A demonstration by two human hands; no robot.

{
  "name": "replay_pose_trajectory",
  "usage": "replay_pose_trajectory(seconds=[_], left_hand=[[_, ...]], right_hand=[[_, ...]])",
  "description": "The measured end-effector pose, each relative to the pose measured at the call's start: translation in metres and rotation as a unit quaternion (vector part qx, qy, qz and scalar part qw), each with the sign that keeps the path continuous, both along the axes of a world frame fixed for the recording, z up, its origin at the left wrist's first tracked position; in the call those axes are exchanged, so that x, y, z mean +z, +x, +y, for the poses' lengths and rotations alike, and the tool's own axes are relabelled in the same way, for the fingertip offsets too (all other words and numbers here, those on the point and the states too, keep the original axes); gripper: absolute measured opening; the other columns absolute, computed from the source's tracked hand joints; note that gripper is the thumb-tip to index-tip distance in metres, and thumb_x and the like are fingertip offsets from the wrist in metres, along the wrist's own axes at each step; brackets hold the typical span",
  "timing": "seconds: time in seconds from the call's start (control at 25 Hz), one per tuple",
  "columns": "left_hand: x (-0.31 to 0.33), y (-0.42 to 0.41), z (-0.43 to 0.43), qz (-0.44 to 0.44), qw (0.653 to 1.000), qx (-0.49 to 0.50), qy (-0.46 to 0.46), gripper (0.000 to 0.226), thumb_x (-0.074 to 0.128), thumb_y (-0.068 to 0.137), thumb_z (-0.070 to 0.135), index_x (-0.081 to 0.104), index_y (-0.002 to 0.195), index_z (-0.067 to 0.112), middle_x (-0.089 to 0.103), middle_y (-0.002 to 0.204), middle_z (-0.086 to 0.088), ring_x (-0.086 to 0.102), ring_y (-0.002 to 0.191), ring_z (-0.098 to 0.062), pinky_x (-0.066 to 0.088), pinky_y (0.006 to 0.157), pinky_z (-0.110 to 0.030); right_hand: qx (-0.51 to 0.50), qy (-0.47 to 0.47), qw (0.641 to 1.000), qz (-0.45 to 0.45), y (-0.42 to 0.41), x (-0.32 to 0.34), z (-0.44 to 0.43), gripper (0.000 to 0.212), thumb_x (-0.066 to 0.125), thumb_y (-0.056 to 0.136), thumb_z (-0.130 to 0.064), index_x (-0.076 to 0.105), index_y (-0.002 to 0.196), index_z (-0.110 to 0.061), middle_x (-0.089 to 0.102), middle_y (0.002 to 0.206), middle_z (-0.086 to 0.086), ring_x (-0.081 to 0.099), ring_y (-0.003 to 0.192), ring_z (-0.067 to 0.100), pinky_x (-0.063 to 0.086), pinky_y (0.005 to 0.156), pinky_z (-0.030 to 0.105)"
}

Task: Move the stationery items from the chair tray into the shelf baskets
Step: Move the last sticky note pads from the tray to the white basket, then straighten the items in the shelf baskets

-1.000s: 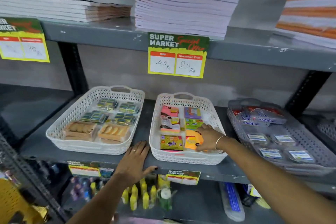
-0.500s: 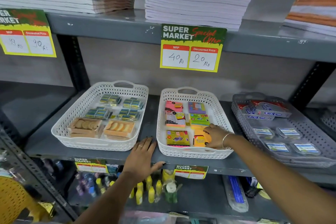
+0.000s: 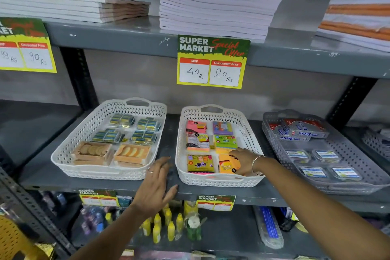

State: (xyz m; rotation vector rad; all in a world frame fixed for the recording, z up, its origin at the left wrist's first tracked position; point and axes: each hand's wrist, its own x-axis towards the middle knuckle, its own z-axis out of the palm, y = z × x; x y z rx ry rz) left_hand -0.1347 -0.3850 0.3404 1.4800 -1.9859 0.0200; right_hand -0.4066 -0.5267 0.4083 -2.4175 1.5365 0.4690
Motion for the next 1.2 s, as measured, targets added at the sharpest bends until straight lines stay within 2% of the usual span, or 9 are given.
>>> replay_pose_trajectory(seconds=[0.12, 0.2, 0.32, 0.4, 0.48, 0.76, 0.92, 1.04, 1.2], left_hand=[[0.039, -0.017, -0.024, 0.049, 0.997, -0.006, -0.066, 0.037, 0.045, 0.088, 0.029, 0.047, 0.115, 0.003, 0.048, 0.118, -0.014, 0.045, 0.109, -0.024, 0.036, 0.093, -0.032], [0.063, -0.037, -0.055, 0.019, 0.999, -0.031, 0.017, 0.036, 0.051, 0.091, 0.028, 0.053, 0.117, 0.003, 0.054, 0.117, -0.011, 0.052, 0.106, -0.025, 0.042, 0.09, -0.034], [0.07, -0.062, -0.096, -0.153, 0.958, -0.046, 0.239, 0.058, 0.064, 0.087, 0.034, 0.043, 0.134, 0.007, 0.045, 0.134, -0.008, 0.045, 0.12, -0.025, 0.037, 0.1, -0.035], [0.058, -0.069, -0.108, -0.266, 0.917, -0.041, 0.295, 0.065, 0.067, 0.083, 0.037, 0.042, 0.135, 0.007, 0.045, 0.135, -0.011, 0.044, 0.121, -0.026, 0.037, 0.102, -0.038], [0.051, -0.071, -0.113, -0.301, 0.9, -0.038, 0.312, 0.061, 0.068, 0.082, 0.037, 0.047, 0.13, 0.007, 0.049, 0.13, -0.012, 0.048, 0.116, -0.026, 0.04, 0.098, -0.037], [0.05, -0.066, -0.114, -0.265, 0.904, -0.058, 0.33, 0.055, 0.071, 0.081, 0.03, 0.05, 0.128, 0.009, 0.055, 0.124, -0.01, 0.053, 0.108, -0.024, 0.043, 0.092, -0.033], [0.054, -0.067, -0.106, -0.171, 0.92, -0.089, 0.341, 0.057, 0.065, 0.087, 0.02, 0.039, 0.136, 0.005, 0.043, 0.134, -0.002, 0.057, 0.1, -0.003, 0.044, 0.085, -0.018], [0.06, -0.076, -0.105, -0.171, 0.964, -0.058, 0.196, 0.076, 0.067, 0.081, 0.044, 0.031, 0.142, 0.016, 0.036, 0.141, -0.006, 0.042, 0.124, -0.022, 0.04, 0.099, -0.036], [0.088, -0.144, -0.118, -0.008, 0.994, -0.096, 0.058, 0.043, 0.063, 0.088, 0.026, 0.051, 0.125, 0.007, 0.05, 0.125, -0.012, 0.05, 0.112, -0.03, 0.044, 0.089, -0.04]], right_hand=[[0.006, -0.002, 1.0, -0.004, 0.0, -0.001, -0.002, 0.077, 0.068, 0.078, -0.025, 0.026, 0.141, -0.014, 0.034, 0.144, 0.013, 0.036, 0.13, 0.031, 0.036, 0.108, 0.037], [0.014, -0.009, 1.0, 0.002, 0.0, -0.001, -0.001, 0.076, 0.067, 0.078, -0.025, 0.026, 0.141, -0.013, 0.035, 0.142, 0.014, 0.037, 0.128, 0.033, 0.035, 0.107, 0.038], [0.013, -0.011, 1.0, 0.001, 0.0, -0.003, 0.0, 0.077, 0.068, 0.078, -0.027, 0.025, 0.141, -0.016, 0.033, 0.142, 0.014, 0.034, 0.128, 0.035, 0.032, 0.109, 0.039], [0.012, -0.012, 1.0, -0.002, -0.001, -0.005, -0.001, 0.077, 0.068, 0.078, -0.027, 0.025, 0.142, -0.017, 0.033, 0.141, 0.014, 0.033, 0.129, 0.035, 0.032, 0.109, 0.039], [0.018, -0.011, 1.0, 0.001, -0.001, -0.006, -0.003, 0.076, 0.068, 0.078, -0.028, 0.027, 0.141, -0.016, 0.033, 0.141, 0.016, 0.033, 0.128, 0.035, 0.033, 0.109, 0.04], [0.012, -0.011, 1.0, 0.003, -0.002, -0.005, -0.002, 0.073, 0.067, 0.079, -0.029, 0.029, 0.14, -0.017, 0.033, 0.14, 0.016, 0.032, 0.128, 0.034, 0.034, 0.109, 0.043], [-0.006, 0.007, 1.0, -0.007, 0.001, 0.003, 0.005, 0.082, 0.069, 0.078, -0.029, 0.022, 0.144, -0.017, 0.029, 0.145, 0.016, 0.029, 0.132, 0.033, 0.032, 0.111, 0.041], [-0.049, -0.022, 0.99, -0.127, -0.011, 0.028, 0.011, 0.088, 0.072, 0.076, -0.032, 0.02, 0.145, -0.015, 0.029, 0.149, 0.015, 0.03, 0.136, 0.032, 0.032, 0.112, 0.04], [-0.121, -0.116, 0.949, -0.267, -0.088, 0.072, 0.003, 0.048, 0.066, 0.083, -0.016, 0.049, 0.127, -0.008, 0.058, 0.126, 0.018, 0.057, 0.114, 0.031, 0.045, 0.1, 0.037]])
